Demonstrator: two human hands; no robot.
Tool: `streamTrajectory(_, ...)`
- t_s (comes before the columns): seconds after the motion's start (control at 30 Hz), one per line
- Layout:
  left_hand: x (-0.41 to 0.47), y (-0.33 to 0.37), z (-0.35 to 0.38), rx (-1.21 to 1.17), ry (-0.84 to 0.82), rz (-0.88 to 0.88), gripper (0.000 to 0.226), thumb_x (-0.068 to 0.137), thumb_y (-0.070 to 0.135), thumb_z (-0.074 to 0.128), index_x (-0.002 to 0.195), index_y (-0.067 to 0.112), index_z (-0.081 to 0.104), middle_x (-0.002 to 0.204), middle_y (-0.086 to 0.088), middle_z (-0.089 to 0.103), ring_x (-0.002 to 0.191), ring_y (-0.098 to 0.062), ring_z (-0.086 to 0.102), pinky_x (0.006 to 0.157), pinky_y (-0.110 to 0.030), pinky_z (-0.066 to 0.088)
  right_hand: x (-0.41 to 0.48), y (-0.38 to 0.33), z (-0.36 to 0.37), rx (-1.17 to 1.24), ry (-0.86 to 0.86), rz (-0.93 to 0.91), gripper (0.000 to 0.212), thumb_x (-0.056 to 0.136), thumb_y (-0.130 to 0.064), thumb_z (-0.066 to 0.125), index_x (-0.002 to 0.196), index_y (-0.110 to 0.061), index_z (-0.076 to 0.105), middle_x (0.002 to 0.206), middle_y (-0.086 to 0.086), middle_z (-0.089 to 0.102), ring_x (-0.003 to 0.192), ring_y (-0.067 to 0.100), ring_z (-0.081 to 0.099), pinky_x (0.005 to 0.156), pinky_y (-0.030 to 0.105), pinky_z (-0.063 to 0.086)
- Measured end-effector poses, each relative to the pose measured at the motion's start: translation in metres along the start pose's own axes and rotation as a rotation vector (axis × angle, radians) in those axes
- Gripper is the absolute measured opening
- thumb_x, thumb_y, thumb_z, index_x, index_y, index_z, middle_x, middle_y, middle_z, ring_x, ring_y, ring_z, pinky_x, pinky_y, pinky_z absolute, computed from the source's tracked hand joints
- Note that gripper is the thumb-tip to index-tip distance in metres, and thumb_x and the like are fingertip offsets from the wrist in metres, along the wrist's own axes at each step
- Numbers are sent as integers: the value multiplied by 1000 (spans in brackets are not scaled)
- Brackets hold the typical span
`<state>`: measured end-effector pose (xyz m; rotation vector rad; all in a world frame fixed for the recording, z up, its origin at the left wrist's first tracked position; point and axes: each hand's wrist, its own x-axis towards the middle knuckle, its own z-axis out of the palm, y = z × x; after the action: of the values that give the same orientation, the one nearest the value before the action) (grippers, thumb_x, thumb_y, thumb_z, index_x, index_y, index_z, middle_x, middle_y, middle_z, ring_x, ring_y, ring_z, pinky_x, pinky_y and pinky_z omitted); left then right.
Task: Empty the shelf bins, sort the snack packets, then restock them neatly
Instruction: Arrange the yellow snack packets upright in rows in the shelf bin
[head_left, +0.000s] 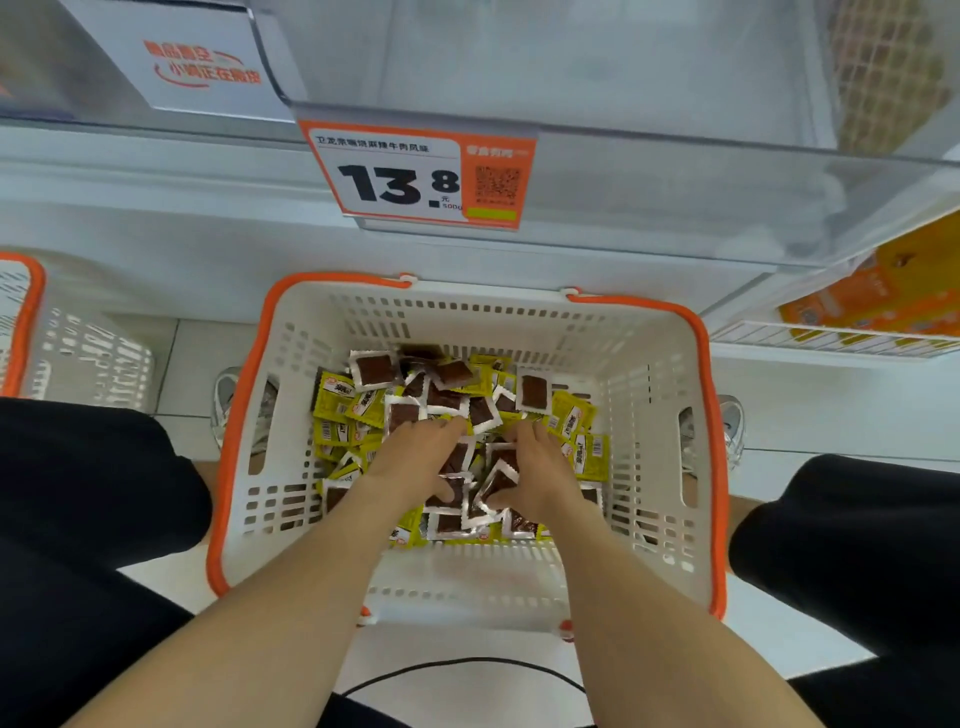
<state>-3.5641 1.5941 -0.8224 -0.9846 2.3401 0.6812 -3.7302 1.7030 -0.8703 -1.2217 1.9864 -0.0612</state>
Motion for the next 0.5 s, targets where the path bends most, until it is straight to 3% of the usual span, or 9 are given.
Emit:
streamTrajectory(0.1,-1,-3,0,-60,-5,-6,83,80,29,90,147,20,42,138,-9,60,124,-35,59,90,-43,51,1,3,1,-25,-9,-2,95,61,-46,97,136,-23,43,135,0,47,126,28,44,100,50,47)
streamTrajectory(0.2,-1,-7,2,-88,25,-7,79,85,36,85,149,23,40,142,-8,58,126,-34,57,95,-44,51,4,6,2,47,-22,7,81,67,-40,96,130,-20,48,134,4,46,124,28,45,99,45,47)
streamTrajectory(0.27,-2,-9,5,-33,-10,19,95,78,52,86,152,22,34,147,-6,50,131,-32,51,105,-45,46,4,6,2,125,-6,18,70,74,-32,94,128,-19,52,133,2,45,124,27,49,96,38,46)
streamTrajectory(0.37,-5,-6,11,150,-24,29,117,62,58,94,152,20,29,148,-5,43,136,-31,46,111,-48,41,3,4,-1,228,22,28,77,77,-23,92,139,-23,47,131,-5,54,121,20,55,93,33,45)
streamTrajectory(0.5,-1,-2,10,89,-11,-2,105,64,49,95,147,22,37,145,-3,53,133,-30,52,109,-45,41,5,6,-4,279,11,95,66,84,-19,85,139,-20,47,112,-6,59,109,24,63,82,32,46)
